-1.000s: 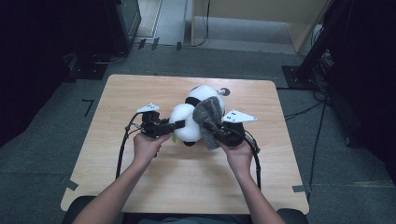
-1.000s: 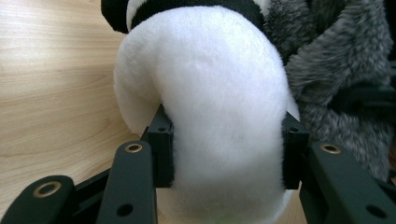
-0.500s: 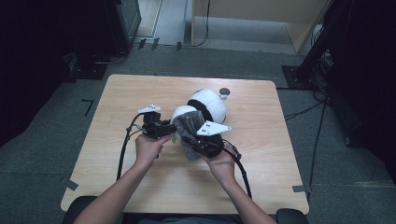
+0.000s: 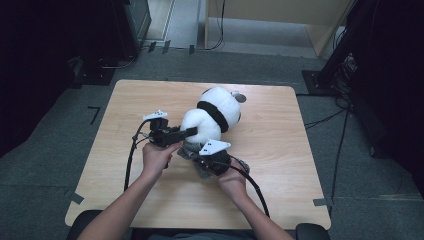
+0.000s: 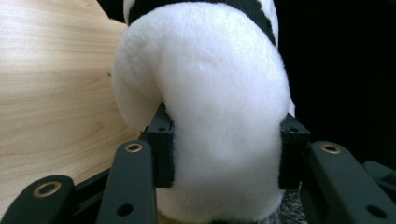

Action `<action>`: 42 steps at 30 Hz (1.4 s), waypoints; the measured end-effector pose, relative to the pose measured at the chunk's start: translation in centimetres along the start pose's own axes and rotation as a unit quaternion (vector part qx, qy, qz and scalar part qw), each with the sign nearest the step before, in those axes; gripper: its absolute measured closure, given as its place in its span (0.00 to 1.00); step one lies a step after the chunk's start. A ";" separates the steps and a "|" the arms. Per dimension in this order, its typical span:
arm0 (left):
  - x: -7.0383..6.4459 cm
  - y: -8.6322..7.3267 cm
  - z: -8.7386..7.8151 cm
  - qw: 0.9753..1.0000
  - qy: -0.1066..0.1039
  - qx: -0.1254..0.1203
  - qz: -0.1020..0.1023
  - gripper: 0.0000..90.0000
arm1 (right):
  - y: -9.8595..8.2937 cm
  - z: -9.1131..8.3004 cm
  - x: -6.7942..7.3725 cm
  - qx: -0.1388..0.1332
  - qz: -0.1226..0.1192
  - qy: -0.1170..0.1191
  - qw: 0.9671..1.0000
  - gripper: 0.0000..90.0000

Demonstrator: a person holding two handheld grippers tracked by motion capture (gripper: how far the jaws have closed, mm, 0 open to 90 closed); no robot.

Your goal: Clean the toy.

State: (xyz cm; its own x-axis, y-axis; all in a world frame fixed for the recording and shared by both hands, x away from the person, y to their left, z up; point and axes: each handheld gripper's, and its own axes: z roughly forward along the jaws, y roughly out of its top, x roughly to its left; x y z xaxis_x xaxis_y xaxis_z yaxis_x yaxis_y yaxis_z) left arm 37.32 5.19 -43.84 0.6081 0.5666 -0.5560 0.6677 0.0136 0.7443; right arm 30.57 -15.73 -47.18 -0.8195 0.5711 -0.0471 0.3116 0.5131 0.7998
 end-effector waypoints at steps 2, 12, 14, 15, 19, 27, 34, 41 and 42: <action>0.2 0.1 -0.1 1.000 -0.003 -0.003 -0.003 0.59 | -0.3 0.0 -0.5 0.012 0.001 -0.005 1.000 0.93; 0.8 0.5 -1.3 1.000 -0.011 -0.022 -0.011 0.59 | -1.4 -1.7 -4.1 0.037 0.053 -0.053 0.996 0.93; 0.9 0.5 -1.4 1.000 -0.009 -0.023 -0.009 0.59 | -1.4 -2.3 -4.8 0.036 0.065 -0.058 0.996 0.92; 1.0 0.5 -1.5 1.000 -0.006 -0.024 -0.005 0.59 | -1.4 -2.5 -5.1 0.035 0.070 -0.059 0.995 0.92; 1.3 0.6 -1.8 1.000 0.014 -0.020 0.007 0.59 | -1.7 -3.2 -6.2 0.039 0.105 -0.048 0.993 0.92; 2.7 0.8 -2.8 0.999 0.034 -0.030 0.007 0.59 | -1.8 -5.0 -7.6 0.026 0.127 -0.058 0.990 0.92; 3.6 1.0 -3.8 0.998 0.045 -0.038 0.008 0.59 | -2.0 -6.4 -8.6 0.010 0.152 -0.062 0.986 0.92; 4.5 1.5 -4.9 0.996 0.078 -0.032 0.020 0.59 | -2.5 -7.8 -9.7 0.002 0.165 -0.076 0.983 0.92; 4.7 1.5 -5.1 0.996 0.079 -0.034 0.017 0.59 | -2.6 -8.1 -9.9 0.000 0.168 -0.079 0.983 0.92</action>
State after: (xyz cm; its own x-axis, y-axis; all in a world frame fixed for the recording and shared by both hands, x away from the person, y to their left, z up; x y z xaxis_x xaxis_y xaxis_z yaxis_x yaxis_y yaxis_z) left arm 39.01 12.07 -43.42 0.5518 0.6900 -0.4684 0.6134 0.0446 0.7885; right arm 34.01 -27.86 -43.93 -0.5854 0.8006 0.1284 0.5525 0.2780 0.7858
